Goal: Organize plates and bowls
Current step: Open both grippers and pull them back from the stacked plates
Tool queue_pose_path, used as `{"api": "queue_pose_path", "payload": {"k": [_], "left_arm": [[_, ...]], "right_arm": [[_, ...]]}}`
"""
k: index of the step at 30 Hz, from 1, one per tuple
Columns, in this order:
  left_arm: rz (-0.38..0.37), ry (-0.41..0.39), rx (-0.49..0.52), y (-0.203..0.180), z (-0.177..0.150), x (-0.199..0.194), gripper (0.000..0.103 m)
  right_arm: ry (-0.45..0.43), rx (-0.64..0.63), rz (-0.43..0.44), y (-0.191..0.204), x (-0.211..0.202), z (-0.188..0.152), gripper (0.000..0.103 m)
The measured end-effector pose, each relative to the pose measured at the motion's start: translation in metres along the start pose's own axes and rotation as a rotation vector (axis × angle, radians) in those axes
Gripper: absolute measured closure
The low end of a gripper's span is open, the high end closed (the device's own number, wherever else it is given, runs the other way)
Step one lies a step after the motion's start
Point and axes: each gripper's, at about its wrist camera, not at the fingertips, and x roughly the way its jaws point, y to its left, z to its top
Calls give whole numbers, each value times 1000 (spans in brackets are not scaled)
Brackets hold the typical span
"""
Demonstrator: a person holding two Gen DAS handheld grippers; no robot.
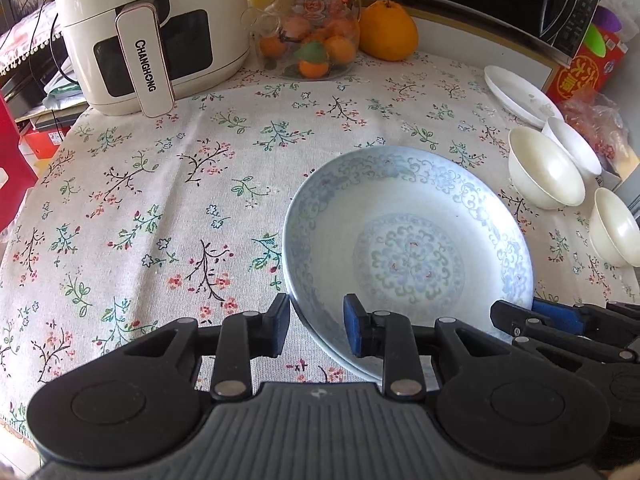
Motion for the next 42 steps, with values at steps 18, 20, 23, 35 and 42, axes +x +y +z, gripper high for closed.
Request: {"api": "queue_pose_path", "payload": {"k": [18, 20, 23, 35, 42], "left_arm": [[53, -56, -43, 12, 10, -16, 45], [67, -86, -35, 12, 12, -20, 37], [79, -132, -17, 9, 17, -27, 29], [45, -208, -23, -11, 41, -32, 1], [-18, -178, 29, -34, 50, -26, 0]], "right_arm": [[-70, -3, -12, -4, -16, 2, 55], [-100, -12, -5, -3, -21, 2, 45], [-142, -16, 27, -6, -28, 3, 41], [-230, 96, 127, -46, -43, 16, 23], [-245, 153, 146, -69, -44, 17, 12]]}}
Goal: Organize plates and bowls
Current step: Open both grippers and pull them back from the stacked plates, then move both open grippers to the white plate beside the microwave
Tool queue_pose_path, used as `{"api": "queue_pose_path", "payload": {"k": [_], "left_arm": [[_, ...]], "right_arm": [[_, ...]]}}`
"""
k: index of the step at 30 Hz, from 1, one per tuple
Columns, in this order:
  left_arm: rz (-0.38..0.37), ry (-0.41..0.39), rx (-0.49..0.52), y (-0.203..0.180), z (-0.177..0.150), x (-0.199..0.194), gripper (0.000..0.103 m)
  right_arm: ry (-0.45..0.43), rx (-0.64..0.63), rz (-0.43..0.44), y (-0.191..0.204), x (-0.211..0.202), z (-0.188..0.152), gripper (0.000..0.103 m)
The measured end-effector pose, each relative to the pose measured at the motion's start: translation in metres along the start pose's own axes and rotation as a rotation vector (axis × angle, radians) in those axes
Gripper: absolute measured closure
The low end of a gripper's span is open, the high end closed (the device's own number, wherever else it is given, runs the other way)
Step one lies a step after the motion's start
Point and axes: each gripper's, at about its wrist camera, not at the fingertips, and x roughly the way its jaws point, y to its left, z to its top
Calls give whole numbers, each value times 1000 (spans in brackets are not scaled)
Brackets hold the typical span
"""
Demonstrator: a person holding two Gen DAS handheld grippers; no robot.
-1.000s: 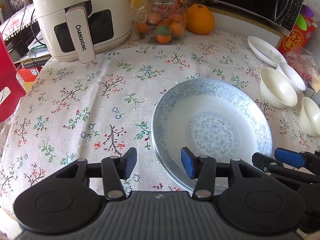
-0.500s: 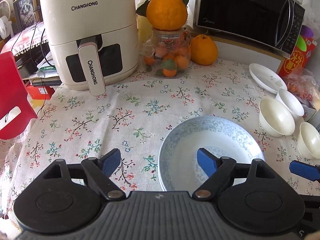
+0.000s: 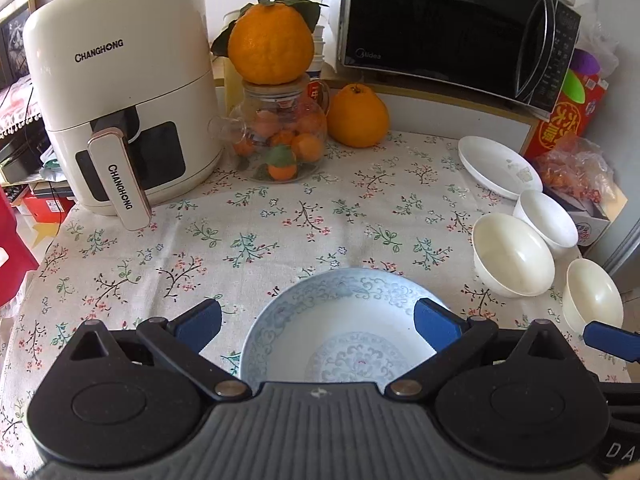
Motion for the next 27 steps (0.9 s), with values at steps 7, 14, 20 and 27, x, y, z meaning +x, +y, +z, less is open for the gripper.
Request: {"api": "queue_pose_path", "payload": {"k": [7, 14, 20, 27], "left_arm": [[-82, 51, -54, -8, 15, 7, 1], [-80, 45, -62, -22, 29, 19, 1], [-122, 63, -128, -24, 49, 33, 1], [-158, 47, -102, -47, 80, 53, 1]], "right_arm": [[-57, 80, 40, -33, -7, 10, 4], [-66, 273, 86, -78, 0, 19, 4], [-91, 335, 85, -105, 3, 28, 4], [-96, 339, 63, -136, 9, 46, 4]]}}
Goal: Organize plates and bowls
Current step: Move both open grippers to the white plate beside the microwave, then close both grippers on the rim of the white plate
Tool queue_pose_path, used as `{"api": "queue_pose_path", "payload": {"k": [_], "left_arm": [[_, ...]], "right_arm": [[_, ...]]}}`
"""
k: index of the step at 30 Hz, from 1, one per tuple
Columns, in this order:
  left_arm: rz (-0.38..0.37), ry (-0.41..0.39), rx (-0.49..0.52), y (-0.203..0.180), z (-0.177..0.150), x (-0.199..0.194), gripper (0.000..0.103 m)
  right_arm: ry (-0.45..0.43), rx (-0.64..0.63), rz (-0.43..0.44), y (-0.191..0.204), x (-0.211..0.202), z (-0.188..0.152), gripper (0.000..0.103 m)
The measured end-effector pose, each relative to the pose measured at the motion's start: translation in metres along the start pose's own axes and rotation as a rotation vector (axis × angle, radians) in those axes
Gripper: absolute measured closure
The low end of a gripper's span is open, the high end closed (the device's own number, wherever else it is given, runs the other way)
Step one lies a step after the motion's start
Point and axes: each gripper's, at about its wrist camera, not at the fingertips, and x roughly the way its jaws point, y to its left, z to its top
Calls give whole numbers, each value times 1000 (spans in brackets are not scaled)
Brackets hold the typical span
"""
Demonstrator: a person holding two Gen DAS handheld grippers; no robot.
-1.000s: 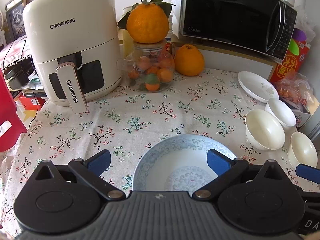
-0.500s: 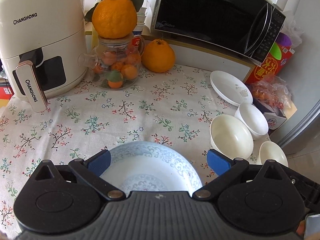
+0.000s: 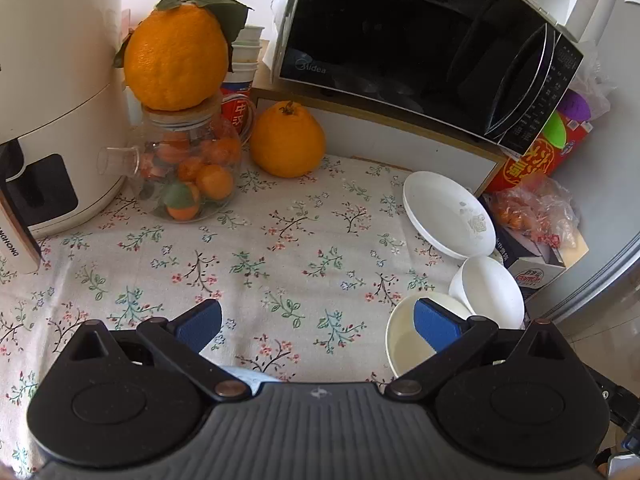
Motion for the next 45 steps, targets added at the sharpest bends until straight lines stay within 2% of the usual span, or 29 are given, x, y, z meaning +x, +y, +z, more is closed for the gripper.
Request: {"api": "queue_pose_path", "payload": {"k": [5, 10, 18, 22, 24, 26, 33, 36, 39, 45], "left_arm": [[-53, 24, -14, -18, 22, 32, 1], [-50, 51, -11, -35, 36, 64, 1], [-49, 71, 24, -60, 52, 105, 1], [-72, 79, 10, -65, 60, 126, 3], [-95, 91, -16, -66, 63, 137, 6], [-116, 96, -18, -69, 63, 144, 7], [-119, 109, 1, -76, 64, 168, 19], [-121, 122, 10, -78, 62, 179, 26], [-122, 138, -1, -78, 60, 187, 38], [-145, 150, -7, -79, 58, 198, 53]], "right_arm": [[-23, -20, -48, -16, 11, 33, 4], [-24, 23, -71, -41, 34, 66, 4], [30, 137, -48, -74, 80, 97, 5], [72, 173, -79, -88, 108, 106, 8], [87, 188, -78, -93, 118, 110, 14], [106, 206, -51, -97, 129, 113, 16], [167, 219, -64, -101, 162, 121, 36], [180, 238, -71, -104, 170, 123, 48], [196, 262, -82, -108, 177, 122, 57], [220, 258, -98, -108, 193, 119, 62]]}}
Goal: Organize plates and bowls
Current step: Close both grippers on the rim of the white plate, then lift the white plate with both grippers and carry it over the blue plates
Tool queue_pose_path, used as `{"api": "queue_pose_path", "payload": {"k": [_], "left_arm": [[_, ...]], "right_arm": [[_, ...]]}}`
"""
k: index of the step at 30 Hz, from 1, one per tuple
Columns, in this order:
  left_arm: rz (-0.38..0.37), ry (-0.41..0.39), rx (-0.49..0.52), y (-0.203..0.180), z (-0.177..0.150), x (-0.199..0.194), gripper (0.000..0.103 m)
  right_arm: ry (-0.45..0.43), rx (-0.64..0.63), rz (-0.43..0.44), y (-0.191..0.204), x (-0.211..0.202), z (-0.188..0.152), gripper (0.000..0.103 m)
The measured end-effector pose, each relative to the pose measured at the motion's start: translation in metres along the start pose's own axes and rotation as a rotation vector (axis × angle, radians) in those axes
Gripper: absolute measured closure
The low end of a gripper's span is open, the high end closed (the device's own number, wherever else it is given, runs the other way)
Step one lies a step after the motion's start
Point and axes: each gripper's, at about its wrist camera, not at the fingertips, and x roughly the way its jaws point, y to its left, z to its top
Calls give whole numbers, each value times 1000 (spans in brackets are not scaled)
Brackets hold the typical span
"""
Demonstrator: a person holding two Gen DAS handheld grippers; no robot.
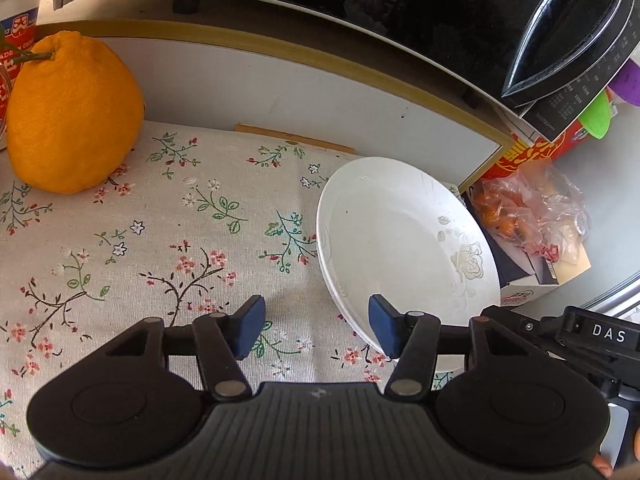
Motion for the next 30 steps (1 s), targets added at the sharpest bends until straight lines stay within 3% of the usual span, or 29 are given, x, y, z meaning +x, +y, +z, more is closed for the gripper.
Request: {"api": "queue_pose_path", "payload": {"k": [6, 10, 11, 13, 17, 30], "left_arm": [[-13, -16, 9, 0, 0, 5, 63], [-40, -3, 2, -4, 1, 11, 80], [-56, 8, -8, -4, 1, 14, 88], [-61, -2, -39, -4, -1, 16, 89], [-41, -21, -2, -9, -1, 13, 89], [-130, -69, -37, 3, -1, -18, 89]], "right_arm": [[10, -12, -25, 3, 9, 1, 71], [21, -1, -41, 2, 17, 0, 84], [25, -4, -50, 3, 19, -1, 88], [16, -17, -68, 4, 22, -3, 91], [4, -73, -76, 11, 18, -5, 91], [-2, -80, -5, 14, -4, -10, 90]]}}
